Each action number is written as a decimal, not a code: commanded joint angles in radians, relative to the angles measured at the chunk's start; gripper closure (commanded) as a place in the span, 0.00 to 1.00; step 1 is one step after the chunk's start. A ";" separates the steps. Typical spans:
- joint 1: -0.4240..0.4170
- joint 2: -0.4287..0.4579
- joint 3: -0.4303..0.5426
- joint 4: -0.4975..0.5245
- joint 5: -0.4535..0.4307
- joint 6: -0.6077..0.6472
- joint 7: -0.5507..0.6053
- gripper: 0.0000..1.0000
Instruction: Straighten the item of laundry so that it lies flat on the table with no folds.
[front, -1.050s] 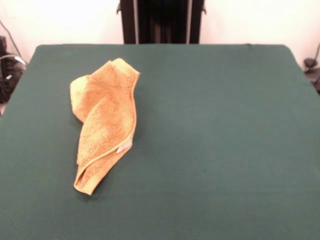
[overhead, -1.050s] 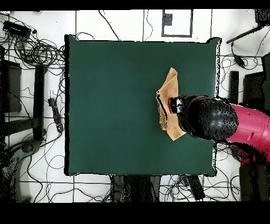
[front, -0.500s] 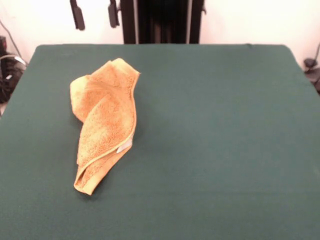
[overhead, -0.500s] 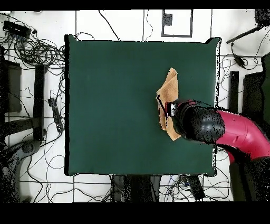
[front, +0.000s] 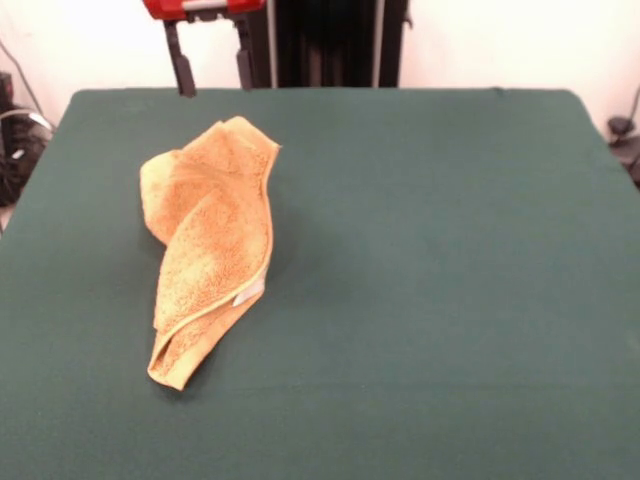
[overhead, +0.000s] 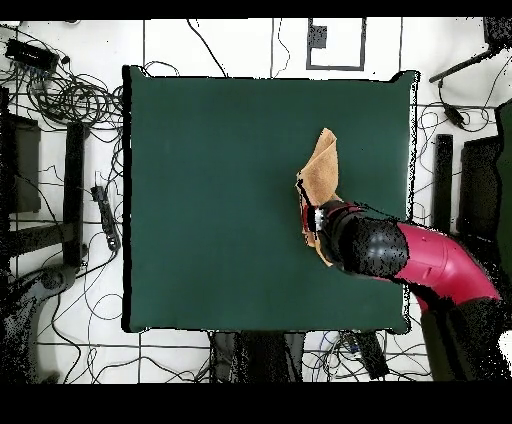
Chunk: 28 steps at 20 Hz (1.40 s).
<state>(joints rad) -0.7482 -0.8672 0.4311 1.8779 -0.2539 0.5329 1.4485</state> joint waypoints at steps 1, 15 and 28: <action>0.017 0.045 -0.003 0.095 -0.003 -0.058 0.123 0.00; 0.013 0.063 0.012 0.111 0.007 -0.111 0.122 0.00; 0.033 0.041 0.017 0.037 0.012 -0.027 0.085 0.00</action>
<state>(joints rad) -0.7551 -0.8168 0.4246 1.9299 -0.2591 0.4570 1.4485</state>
